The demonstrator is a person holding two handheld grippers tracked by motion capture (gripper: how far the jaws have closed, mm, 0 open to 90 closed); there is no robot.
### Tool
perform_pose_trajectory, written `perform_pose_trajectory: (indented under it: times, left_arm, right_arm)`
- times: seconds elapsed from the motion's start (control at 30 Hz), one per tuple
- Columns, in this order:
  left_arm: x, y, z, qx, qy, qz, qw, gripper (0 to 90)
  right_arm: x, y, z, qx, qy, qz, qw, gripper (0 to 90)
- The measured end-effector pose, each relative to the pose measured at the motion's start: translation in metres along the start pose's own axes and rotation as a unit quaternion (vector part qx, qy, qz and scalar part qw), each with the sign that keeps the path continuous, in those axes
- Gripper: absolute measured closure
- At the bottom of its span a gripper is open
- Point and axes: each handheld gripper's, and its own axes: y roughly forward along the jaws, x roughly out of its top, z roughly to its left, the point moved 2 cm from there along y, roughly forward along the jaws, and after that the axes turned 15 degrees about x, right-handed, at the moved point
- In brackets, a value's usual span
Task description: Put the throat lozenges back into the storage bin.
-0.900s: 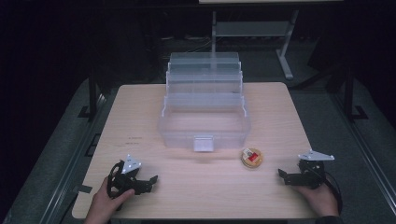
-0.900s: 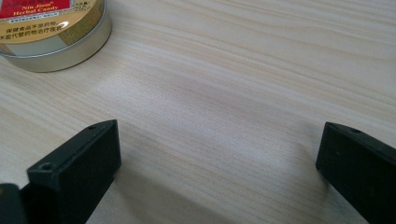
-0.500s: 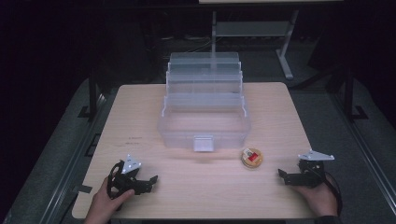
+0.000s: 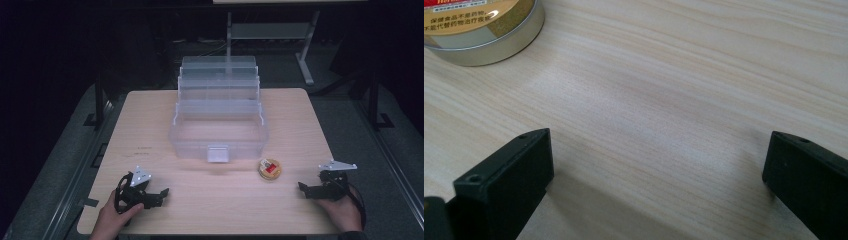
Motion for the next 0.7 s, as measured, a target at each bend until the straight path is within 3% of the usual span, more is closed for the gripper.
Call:
perform_pose_trajectory:
  times: [0.23,0.7]
  left_arm:
    - [0.000,0.000,0.000,0.000,0.000,0.000,1.0000,10.7]
    - [0.000,0.000,0.000,0.000,0.000,0.000,1.0000,10.7]
  right_arm:
    - [0.002,0.000,0.004,0.009,-0.004,0.018,0.9998,0.0]
    - [0.008,-0.003,0.013,0.020,-0.015,0.027,0.9993,0.0]
